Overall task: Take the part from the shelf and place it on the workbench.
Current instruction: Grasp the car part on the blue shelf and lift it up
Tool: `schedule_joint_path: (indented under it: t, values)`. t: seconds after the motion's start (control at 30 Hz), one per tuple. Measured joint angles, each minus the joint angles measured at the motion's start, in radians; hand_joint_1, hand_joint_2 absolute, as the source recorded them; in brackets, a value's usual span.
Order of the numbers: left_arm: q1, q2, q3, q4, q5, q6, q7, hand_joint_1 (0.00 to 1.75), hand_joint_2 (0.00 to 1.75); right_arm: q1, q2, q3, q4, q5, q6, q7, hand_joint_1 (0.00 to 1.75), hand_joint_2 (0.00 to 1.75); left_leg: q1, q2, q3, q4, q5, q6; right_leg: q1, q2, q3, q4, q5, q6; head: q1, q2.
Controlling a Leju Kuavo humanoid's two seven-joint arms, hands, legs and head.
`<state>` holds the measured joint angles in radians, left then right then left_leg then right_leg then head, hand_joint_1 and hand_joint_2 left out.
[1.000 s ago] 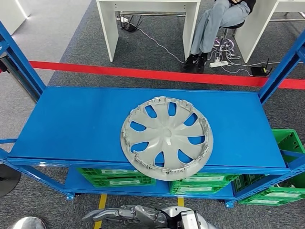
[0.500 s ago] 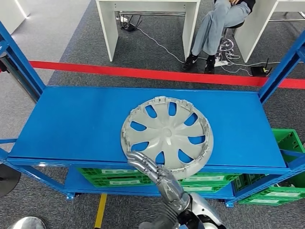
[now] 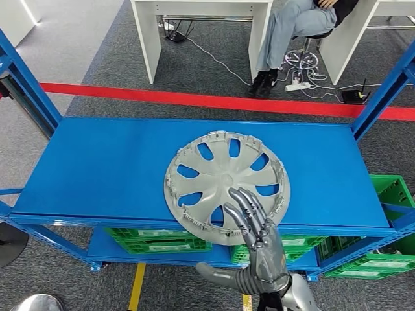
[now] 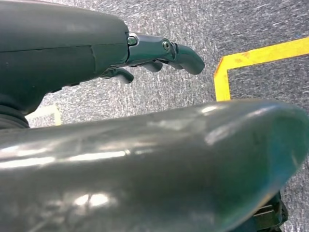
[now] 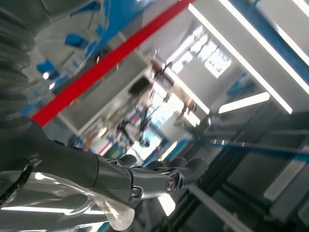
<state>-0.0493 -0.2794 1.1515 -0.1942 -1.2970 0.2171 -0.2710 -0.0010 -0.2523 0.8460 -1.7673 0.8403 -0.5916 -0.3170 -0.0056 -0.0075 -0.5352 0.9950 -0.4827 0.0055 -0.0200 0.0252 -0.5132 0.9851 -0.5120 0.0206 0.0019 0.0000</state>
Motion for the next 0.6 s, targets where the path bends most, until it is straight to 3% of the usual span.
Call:
schedule_joint_path:
  t: [0.17,0.6]
  values:
    - [0.0,0.0,0.003,0.0,-0.001,0.0,0.009,0.0,0.0,0.03,-0.003,-0.013,-0.001,0.095,-0.057,0.064,0.0,1.75,0.0,0.0,0.0,0.0,0.0,0.0,0.0,0.0,0.0,0.0,0.0,0.0,0.0,0.0]
    - [0.0,0.0,0.003,0.0,-0.024,-0.002,0.022,0.0,0.0,0.059,-0.045,-0.016,0.009,0.402,-0.071,0.252,0.0,1.75,0.0,0.0,0.0,0.0,0.0,0.0,0.0,0.0,0.0,0.0,0.0,0.0,0.0,0.0]
